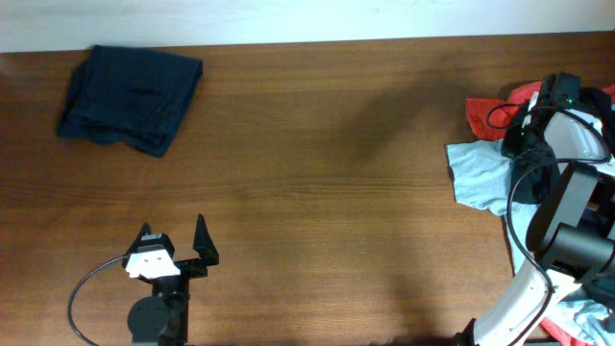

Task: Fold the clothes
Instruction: 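Grasp the black shirt with the right gripper and lift it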

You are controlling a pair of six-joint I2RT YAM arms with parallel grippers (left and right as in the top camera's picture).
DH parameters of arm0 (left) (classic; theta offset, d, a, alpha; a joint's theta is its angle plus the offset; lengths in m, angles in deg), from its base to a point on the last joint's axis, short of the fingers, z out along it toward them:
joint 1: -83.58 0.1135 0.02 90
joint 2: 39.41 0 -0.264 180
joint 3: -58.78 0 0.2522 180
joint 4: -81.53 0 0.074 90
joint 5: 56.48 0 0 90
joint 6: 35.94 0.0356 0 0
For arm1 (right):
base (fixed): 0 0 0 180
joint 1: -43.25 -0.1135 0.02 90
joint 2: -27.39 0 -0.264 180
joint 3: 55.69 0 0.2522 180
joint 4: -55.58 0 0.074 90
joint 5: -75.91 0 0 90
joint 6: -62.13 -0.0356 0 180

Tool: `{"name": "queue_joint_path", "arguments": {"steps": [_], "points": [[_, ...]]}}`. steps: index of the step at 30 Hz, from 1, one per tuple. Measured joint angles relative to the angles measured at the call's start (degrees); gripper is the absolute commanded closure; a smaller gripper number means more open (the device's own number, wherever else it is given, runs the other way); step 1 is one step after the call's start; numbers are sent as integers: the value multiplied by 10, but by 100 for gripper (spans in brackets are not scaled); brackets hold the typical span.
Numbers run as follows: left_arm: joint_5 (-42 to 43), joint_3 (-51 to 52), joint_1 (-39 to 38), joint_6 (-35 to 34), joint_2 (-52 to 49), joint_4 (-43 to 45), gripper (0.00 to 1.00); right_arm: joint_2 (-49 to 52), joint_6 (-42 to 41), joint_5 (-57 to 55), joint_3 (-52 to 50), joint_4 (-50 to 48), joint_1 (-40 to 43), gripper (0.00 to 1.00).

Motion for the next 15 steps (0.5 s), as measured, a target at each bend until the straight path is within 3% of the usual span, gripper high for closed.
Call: {"name": "queue_joint_path", "arguments": {"steps": [8, 15], "points": [[0, 0, 0, 0, 0, 0, 1, -7, 0, 10, 39, 42, 0, 96], [0, 0, 0, 0, 0, 0, 1, -102, 0, 14, 126, 87, 0, 96]]}}
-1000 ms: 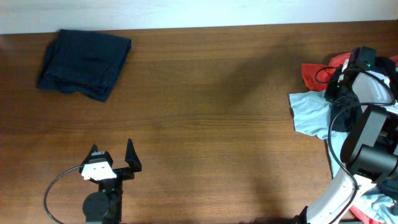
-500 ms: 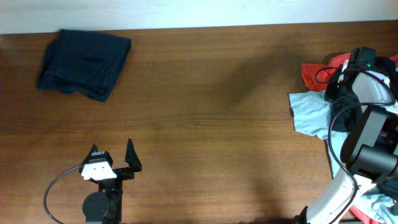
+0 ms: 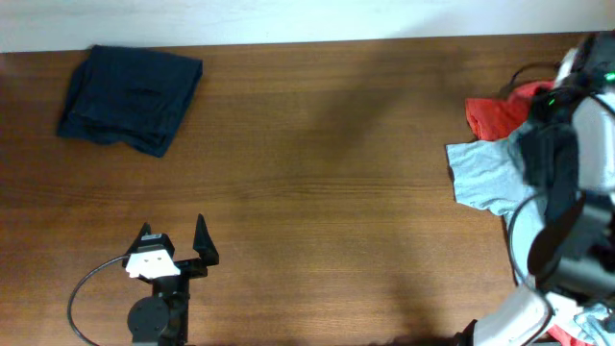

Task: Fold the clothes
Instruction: 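Grasp the black shirt with the right gripper and lift it, then drag the black shirt leftward and lay it flat mid-table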

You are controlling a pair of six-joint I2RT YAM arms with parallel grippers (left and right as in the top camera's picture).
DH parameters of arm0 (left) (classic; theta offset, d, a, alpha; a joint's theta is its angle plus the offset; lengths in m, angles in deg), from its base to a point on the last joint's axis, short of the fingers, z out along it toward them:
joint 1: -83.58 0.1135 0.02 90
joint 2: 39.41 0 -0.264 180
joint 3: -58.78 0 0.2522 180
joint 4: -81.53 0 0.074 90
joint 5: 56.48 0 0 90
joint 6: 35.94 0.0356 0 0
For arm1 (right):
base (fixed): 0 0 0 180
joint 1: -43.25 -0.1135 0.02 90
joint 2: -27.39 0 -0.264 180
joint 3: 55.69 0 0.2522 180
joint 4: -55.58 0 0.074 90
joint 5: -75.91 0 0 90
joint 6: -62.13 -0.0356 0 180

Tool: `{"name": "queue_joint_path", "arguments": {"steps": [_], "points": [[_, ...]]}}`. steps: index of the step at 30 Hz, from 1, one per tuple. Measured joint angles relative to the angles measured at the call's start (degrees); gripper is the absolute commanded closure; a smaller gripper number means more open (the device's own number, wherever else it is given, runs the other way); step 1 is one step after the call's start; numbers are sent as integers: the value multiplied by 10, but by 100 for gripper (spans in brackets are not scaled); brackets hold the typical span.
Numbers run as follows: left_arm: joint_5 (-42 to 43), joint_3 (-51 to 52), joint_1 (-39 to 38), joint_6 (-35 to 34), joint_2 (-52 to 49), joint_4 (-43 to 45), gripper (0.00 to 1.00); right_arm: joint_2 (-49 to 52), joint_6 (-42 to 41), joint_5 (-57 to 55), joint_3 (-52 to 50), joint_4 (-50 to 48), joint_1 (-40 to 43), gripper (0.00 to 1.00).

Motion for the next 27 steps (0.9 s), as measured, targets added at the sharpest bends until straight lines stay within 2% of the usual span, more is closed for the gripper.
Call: {"name": "queue_joint_path", "arguments": {"steps": [5, 14, 19, 27], "points": [[0, 0, 0, 0, 0, 0, 1, -83, 0, 4, 22, 9, 0, 96], [0, 0, 0, 0, 0, 0, 1, -136, 2, 40, 22, 21, -33, 96], [0, 0, 0, 0, 0, 0, 1, -162, 17, 47, 22, 10, -103, 96], [0, 0, 0, 0, 0, 0, 1, -183, 21, 56, 30, -26, -259, 96]]}}
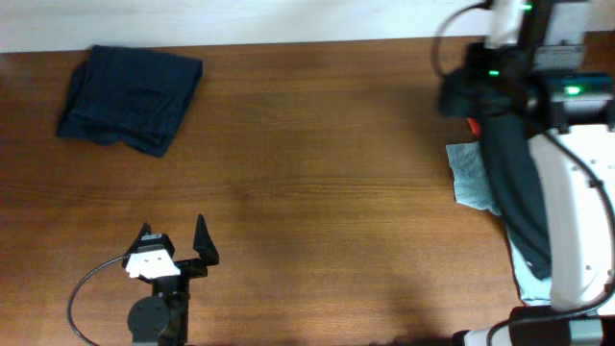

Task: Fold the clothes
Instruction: 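Drag the black shirt leftward and lay it flat mid-table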

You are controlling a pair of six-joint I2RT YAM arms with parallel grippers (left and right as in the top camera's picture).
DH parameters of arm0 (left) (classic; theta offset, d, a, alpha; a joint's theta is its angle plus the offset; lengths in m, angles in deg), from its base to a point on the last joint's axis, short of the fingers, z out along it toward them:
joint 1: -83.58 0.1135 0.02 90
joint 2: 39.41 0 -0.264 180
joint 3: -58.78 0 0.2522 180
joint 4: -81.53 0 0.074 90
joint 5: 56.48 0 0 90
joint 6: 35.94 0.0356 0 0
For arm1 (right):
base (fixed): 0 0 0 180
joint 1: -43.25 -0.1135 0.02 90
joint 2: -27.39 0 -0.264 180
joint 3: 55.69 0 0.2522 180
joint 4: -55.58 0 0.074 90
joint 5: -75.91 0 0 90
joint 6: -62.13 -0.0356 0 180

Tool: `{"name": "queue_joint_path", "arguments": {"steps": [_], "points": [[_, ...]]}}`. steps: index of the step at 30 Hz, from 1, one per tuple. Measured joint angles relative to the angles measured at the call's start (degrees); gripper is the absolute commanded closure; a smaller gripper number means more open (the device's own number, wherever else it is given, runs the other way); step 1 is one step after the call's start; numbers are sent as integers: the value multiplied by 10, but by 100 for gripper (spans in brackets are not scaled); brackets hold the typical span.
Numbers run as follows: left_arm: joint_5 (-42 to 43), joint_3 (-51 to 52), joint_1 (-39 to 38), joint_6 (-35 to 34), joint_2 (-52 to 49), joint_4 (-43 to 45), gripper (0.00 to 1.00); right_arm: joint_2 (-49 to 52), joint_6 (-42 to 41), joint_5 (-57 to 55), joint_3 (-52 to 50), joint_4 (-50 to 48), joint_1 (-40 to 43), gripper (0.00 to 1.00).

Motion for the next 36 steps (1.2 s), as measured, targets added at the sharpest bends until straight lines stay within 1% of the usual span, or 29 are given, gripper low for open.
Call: {"name": "queue_joint_path", "arguments": {"steps": [6, 9, 12, 17, 18, 19, 23, 24, 27, 31, 36], "points": [[0, 0, 0, 0, 0, 0, 1, 8, -16, 28, 3, -57, -125, 96], [0, 0, 0, 0, 0, 0, 1, 33, -33, 50, 7, -103, -186, 96], [0, 0, 0, 0, 0, 0, 1, 78, -44, 63, 10, -150, -242, 96], [0, 0, 0, 0, 0, 0, 1, 161, -52, 76, 9, -201, -312, 95], [0, 0, 0, 0, 0, 0, 1, 175, -52, 77, 9, -208, -323, 93], [0, 0, 0, 0, 0, 0, 1, 185, -53, 78, 8, -215, -332, 79], [0, 0, 0, 0, 0, 0, 1, 196, -47, 82, 7, -238, -356, 31], [0, 0, 0, 0, 0, 0, 1, 194, -47, 82, 7, -243, -358, 27], [0, 0, 0, 0, 0, 0, 1, 185, -31, 84, 8, -242, -362, 20], [0, 0, 0, 0, 0, 0, 1, 159, -21, 84, 8, -221, -354, 15], [0, 0, 0, 0, 0, 0, 1, 90, -22, 84, 9, -120, -312, 12]]}}
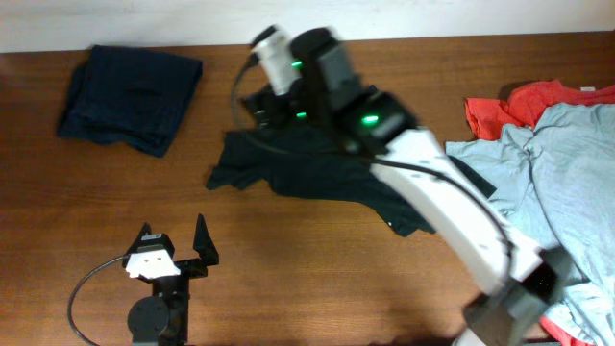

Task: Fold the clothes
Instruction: 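Drag the black shirt leftward and lay it flat mid-table, then reach the left gripper to the shirt's left edge and grasp it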

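Note:
A dark green garment (317, 178) lies spread and rumpled across the middle of the table. My right arm reaches far to the left over it, and the right gripper (256, 108) sits at the garment's upper left edge, blurred and apparently shut on the cloth. A folded navy garment (130, 96) rests at the far left corner. Near the front left edge, my left gripper (173, 235) stands open with nothing between its fingers.
A pile of unfolded clothes lies at the right edge, with a red garment (514, 104) at the back and a light blue shirt (562, 183) in front. The brown table (317, 279) shows bare wood in front of the dark garment.
My right arm has moved from the right edge to the table's middle left. The dark garment that hung from it by the pile now lies spread on the table. The left arm has not moved.
My right gripper was down in the clothes pile at the right. It then stood higher over the pile, and later held a dark garment hanging above it. Now that garment lies across the table's middle, and the light blue shirt shows uncovered.

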You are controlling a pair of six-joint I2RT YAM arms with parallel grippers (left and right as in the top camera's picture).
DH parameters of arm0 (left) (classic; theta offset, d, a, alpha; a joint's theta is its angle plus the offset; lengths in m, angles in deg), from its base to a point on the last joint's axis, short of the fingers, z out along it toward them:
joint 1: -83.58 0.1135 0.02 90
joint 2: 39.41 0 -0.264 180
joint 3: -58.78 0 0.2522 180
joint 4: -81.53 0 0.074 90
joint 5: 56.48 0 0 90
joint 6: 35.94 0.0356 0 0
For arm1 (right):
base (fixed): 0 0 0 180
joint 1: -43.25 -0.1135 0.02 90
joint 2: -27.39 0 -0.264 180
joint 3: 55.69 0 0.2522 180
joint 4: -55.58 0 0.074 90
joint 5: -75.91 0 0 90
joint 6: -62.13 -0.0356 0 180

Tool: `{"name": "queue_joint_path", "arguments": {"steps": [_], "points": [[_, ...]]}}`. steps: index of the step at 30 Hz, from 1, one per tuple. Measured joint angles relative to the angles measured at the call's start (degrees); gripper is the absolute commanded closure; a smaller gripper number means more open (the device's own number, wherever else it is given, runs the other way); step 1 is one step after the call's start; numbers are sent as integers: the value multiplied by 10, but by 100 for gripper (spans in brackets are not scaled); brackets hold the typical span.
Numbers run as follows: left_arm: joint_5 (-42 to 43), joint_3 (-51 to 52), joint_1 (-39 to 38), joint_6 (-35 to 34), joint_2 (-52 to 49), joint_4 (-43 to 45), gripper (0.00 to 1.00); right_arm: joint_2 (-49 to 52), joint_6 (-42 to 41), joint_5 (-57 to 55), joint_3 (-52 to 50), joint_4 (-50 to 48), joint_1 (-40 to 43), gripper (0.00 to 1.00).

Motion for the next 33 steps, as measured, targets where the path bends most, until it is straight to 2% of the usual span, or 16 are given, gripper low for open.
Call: {"name": "queue_joint_path", "arguments": {"steps": [7, 13, 18, 23, 25, 27, 31, 33], "points": [[0, 0, 0, 0, 0, 0, 1, -90, -24, -2, 7, 205, 129, 8], [0, 0, 0, 0, 0, 0, 1, -83, -30, -2, 6, 354, 218, 5], [0, 0, 0, 0, 0, 0, 1, -64, -30, -2, -20, 399, 270, 4], [0, 0, 0, 0, 0, 0, 1, -52, -30, -2, -101, 383, 308, 5], [0, 0, 0, 0, 0, 0, 1, -47, -29, -2, -141, 359, 317, 12], [0, 0, 0, 0, 0, 2, 1, -43, -27, -2, -181, 334, 323, 26], [-7, 0, 0, 2, 0, 3, 1, -40, -31, -2, -250, 287, 325, 73], [-18, 0, 0, 4, 0, 17, 1, -40, -28, -2, -271, 264, 325, 90]]}}
